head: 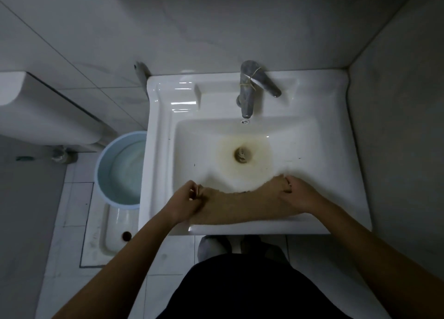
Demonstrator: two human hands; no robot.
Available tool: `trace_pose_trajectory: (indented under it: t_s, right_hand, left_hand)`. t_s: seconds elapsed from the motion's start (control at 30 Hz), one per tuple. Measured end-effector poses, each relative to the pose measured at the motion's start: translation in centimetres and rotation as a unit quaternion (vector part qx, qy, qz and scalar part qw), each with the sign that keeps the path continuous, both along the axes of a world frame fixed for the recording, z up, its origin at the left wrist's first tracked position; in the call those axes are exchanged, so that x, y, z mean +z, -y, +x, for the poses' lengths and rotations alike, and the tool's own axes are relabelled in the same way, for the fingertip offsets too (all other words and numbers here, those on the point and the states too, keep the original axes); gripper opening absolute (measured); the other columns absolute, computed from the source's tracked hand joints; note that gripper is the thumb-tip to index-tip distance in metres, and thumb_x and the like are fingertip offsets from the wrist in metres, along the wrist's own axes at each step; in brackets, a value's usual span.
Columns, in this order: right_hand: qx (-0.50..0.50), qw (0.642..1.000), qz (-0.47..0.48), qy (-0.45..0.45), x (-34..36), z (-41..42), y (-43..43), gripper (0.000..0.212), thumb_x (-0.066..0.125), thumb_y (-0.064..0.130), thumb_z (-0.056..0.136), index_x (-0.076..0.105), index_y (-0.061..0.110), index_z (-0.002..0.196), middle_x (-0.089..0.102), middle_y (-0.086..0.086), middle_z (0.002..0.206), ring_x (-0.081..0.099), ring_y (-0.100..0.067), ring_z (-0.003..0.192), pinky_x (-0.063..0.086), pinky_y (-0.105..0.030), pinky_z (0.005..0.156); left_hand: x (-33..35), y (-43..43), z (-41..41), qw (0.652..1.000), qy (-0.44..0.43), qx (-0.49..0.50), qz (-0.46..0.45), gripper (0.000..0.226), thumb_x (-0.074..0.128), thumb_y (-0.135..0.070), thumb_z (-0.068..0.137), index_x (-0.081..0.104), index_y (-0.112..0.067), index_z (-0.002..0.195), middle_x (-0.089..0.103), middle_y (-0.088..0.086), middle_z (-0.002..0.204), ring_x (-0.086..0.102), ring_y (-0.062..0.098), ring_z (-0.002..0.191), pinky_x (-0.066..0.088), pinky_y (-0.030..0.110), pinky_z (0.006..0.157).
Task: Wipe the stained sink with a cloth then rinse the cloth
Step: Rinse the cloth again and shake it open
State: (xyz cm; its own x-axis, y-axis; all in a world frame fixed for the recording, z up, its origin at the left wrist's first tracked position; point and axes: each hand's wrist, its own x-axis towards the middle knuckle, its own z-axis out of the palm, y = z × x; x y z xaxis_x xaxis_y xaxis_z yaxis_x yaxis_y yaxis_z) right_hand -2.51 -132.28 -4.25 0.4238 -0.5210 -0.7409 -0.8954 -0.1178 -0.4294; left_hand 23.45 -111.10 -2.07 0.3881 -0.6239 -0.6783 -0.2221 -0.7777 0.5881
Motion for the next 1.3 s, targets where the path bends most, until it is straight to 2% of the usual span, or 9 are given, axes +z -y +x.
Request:
trace_pose_trajectory:
  t_s: [0.1,0.3,0.47,0.53,0.63,0.73,0.87,1.07,1.3]
  right_hand:
    - [0.027,0.997,-0.065,-0.008,-0.6,0.6,-0.3,0.052,0.053,0.025,0.100,0.041,0.010,0.148,0.053,-0.014,0.143,0.054,-0.031,0.124,0.043,-0.035,0.100]
    - [0.104,0.986,-0.111,-0.069,-1.4,2.2,-1.2,0.044,0.050,0.042,0.100,0.054,0.010,0.131,0.067,-0.013,0.118,0.063,-0.027,0.102,0.050,-0.036,0.083]
    - [0.068,0.989,-0.086,-0.104,-0.9,3.1,-1.0,0.041,0.043,0.057,0.096,0.056,0.018,0.090,0.056,0.003,0.076,0.058,-0.016,0.077,0.039,-0.027,0.059]
    - [0.062,0.991,-0.057,-0.103,-1.1,2.7,-0.9,0.036,0.048,0.059,0.092,0.054,0.023,0.095,0.057,0.003,0.082,0.056,-0.017,0.081,0.036,-0.025,0.057]
    - [0.098,0.981,-0.085,-0.146,-1.2,2.3,-1.4,0.074,0.053,0.073,0.079,0.061,0.014,0.122,0.066,-0.007,0.107,0.062,-0.023,0.093,0.053,-0.032,0.073]
    - [0.117,0.971,-0.102,-0.185,-0.6,2.7,-1.6,0.082,0.050,0.086,0.070,0.066,0.013,0.103,0.067,-0.008,0.105,0.064,-0.023,0.092,0.056,-0.035,0.079]
    - [0.056,0.990,-0.030,-0.125,-1.0,3.2,-1.2,0.062,0.061,0.070,0.074,0.070,0.015,0.100,0.071,-0.002,0.099,0.067,-0.021,0.089,0.057,-0.032,0.079]
    - [-0.079,0.995,-0.063,0.013,-0.7,5.3,-1.8,0.024,0.061,0.026,0.088,0.061,0.009,0.103,0.067,-0.010,0.097,0.064,-0.028,0.088,0.045,-0.032,0.067]
    - [-0.110,0.973,0.130,0.153,3.0,13.7,-5.8,0.052,0.071,0.018,0.084,0.058,0.012,0.134,0.067,-0.008,0.114,0.069,-0.022,0.095,0.060,-0.037,0.079]
  left_hand:
    - [-1.0,0.7,0.1,0.995,0.095,0.000,0.012,0.009,0.054,-0.010,0.095,0.049,-0.004,0.100,0.065,0.019,0.099,0.063,0.037,0.091,0.054,0.050,0.075]
    - [-1.8,0.0,-0.6,0.985,0.166,0.003,0.051,0.003,0.048,-0.011,0.099,0.045,-0.011,0.101,0.056,0.004,0.078,0.054,0.021,0.068,0.046,0.036,0.062]
    - [-2.1,0.0,-1.1,0.973,0.230,0.005,0.034,0.006,0.043,-0.019,0.104,0.045,-0.014,0.104,0.060,0.008,0.082,0.058,0.027,0.071,0.045,0.036,0.062]
    - [-2.3,0.3,-1.1,0.965,0.259,-0.002,0.047,0.011,0.042,-0.022,0.104,0.046,-0.012,0.108,0.060,0.007,0.081,0.057,0.026,0.068,0.043,0.035,0.058]
    - [-2.3,0.7,-1.0,0.950,0.302,-0.052,0.063,0.019,0.046,-0.029,0.103,0.045,-0.013,0.113,0.062,0.003,0.084,0.055,0.021,0.065,0.046,0.034,0.055]
    - [-1.8,1.3,-1.6,0.926,0.339,-0.147,0.072,0.039,0.055,-0.033,0.098,0.042,-0.014,0.129,0.058,0.004,0.107,0.057,0.022,0.084,0.041,0.032,0.063]
    - [-2.4,0.3,-1.9,0.893,0.369,-0.256,-0.023,0.042,0.068,-0.030,0.087,0.060,-0.019,0.127,0.055,0.011,0.138,0.054,0.032,0.125,0.044,0.045,0.100]
    - [-3.2,-2.5,-1.1,0.910,0.266,-0.301,-0.101,0.045,0.032,-0.048,0.097,0.069,-0.022,0.102,0.067,-0.001,0.106,0.061,0.022,0.103,0.051,0.037,0.076]
    - [-2.4,-5.4,-1.5,0.906,0.310,-0.254,-0.139,0.035,0.046,-0.044,0.099,0.065,-0.025,0.122,0.064,-0.001,0.106,0.060,0.022,0.093,0.050,0.038,0.086]
